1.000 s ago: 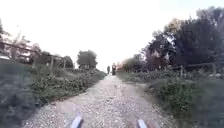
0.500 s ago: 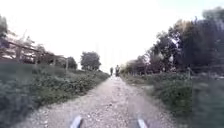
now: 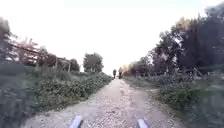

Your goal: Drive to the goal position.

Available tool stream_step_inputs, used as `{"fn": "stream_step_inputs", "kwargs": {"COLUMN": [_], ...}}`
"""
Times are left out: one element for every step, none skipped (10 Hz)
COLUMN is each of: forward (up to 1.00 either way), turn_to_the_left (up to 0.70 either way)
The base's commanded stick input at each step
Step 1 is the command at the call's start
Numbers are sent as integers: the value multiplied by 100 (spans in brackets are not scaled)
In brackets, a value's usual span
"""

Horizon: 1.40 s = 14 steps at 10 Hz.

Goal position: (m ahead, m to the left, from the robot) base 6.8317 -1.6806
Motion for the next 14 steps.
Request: {"fn": "stream_step_inputs", "kwargs": {"forward": [100, 100, 100, 100, 100, 100, 100, 100, 100, 100, 100, 100, 100, 100], "turn_to_the_left": [0, 0, 0, 0, 0, 0, -7, -29, -40, -40, -40, -40, -40, -40]}}
